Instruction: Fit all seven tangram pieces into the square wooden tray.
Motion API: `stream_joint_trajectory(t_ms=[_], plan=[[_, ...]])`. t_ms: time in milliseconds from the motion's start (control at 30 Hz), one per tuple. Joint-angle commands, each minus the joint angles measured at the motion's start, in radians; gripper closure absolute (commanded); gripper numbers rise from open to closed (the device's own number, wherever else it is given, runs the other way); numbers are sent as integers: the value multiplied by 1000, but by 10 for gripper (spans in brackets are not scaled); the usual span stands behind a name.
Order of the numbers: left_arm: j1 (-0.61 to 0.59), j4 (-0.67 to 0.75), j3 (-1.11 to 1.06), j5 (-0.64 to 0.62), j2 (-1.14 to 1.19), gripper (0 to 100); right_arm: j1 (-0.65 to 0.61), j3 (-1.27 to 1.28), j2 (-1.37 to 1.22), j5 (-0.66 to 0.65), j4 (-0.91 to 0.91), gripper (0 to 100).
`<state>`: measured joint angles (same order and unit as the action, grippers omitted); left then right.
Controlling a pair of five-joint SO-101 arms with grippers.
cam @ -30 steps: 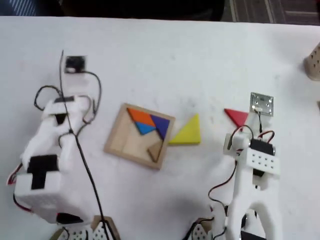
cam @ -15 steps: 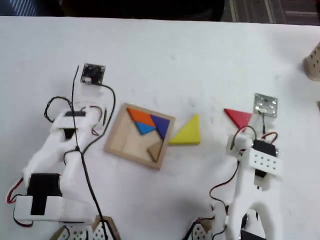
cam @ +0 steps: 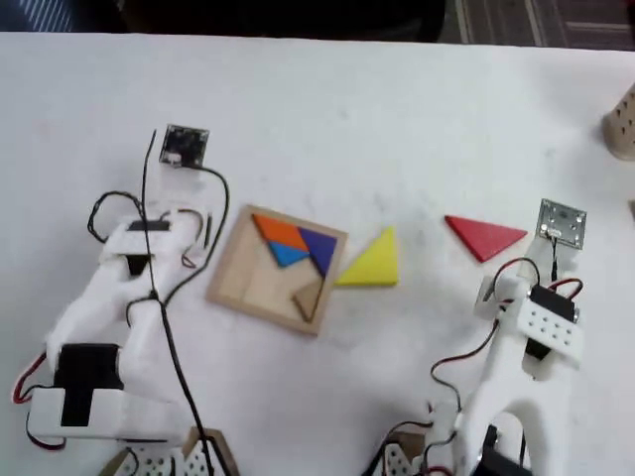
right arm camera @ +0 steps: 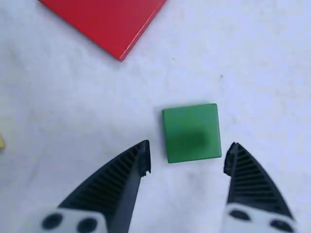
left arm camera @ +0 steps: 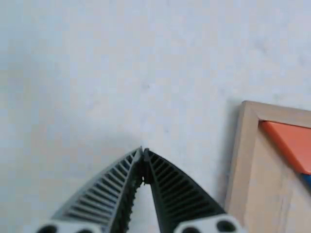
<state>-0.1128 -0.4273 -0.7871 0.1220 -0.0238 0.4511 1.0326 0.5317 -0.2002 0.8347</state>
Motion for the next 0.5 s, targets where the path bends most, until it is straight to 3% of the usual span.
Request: stream_joint_trajectory(t_ms=[0,167,467], plan=[[18,26,8,14,-50,977,15,-95,-140,-17,-58,752],[18,26,8,14,-50,977,28,-238,-348,-18,-59,753],[18,25,8,14,-51,977,31,-256,-407,-75,-68,754]])
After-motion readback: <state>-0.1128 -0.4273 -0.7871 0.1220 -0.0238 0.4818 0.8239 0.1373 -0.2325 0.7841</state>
